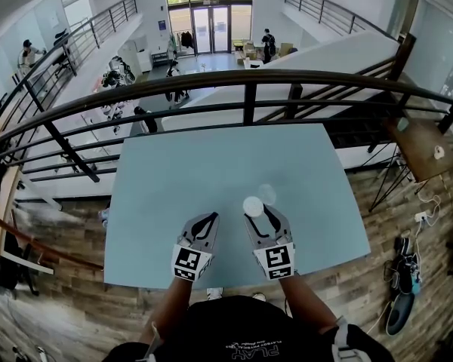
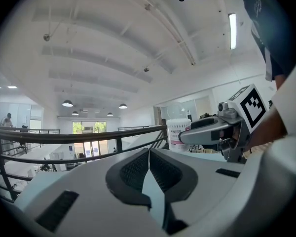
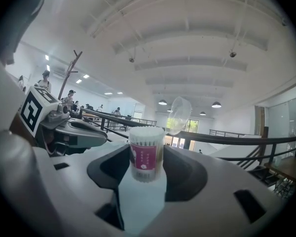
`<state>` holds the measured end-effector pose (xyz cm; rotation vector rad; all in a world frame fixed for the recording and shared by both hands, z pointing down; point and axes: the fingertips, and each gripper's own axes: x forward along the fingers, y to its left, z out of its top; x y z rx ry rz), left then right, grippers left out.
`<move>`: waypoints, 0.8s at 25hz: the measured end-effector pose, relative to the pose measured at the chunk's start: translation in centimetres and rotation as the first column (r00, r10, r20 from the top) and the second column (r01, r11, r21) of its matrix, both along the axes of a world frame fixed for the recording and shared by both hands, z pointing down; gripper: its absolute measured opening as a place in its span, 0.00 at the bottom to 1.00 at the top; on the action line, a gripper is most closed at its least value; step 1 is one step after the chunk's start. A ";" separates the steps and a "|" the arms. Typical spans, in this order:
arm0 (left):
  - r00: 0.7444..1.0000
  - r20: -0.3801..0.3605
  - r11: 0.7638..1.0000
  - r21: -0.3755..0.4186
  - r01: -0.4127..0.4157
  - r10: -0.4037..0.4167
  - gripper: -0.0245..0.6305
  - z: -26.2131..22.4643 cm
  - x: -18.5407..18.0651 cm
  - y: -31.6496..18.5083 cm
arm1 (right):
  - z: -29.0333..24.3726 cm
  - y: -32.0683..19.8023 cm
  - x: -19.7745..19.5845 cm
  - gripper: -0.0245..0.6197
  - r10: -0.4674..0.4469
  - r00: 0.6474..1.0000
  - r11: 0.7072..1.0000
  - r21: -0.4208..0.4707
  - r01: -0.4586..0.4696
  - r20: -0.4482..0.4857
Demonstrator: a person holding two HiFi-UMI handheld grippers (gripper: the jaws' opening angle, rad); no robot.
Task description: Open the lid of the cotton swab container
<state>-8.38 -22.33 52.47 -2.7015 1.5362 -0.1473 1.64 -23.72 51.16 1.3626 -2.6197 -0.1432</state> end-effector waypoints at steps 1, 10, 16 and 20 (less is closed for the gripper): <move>1.000 0.001 1.000 0.000 -0.001 0.001 0.07 0.0 0.0 0.0 | 0.1 0.0 0.0 0.38 0.002 1.000 1.000 -0.002 -0.002 0.000; 1.000 0.005 1.000 0.002 -0.010 0.010 0.07 0.0 0.2 0.3 | 0.2 0.1 0.2 0.38 0.012 1.000 1.000 -0.012 -0.012 0.012; 1.000 0.005 1.000 0.002 -0.009 0.009 0.07 -0.1 0.0 0.5 | 0.6 0.1 0.2 0.38 0.022 1.000 1.000 -0.018 -0.022 0.009; 1.000 0.009 1.000 0.007 -0.008 0.008 0.07 -0.2 -0.1 0.5 | 0.9 0.1 0.5 0.38 0.026 1.000 1.000 -0.013 -0.025 0.002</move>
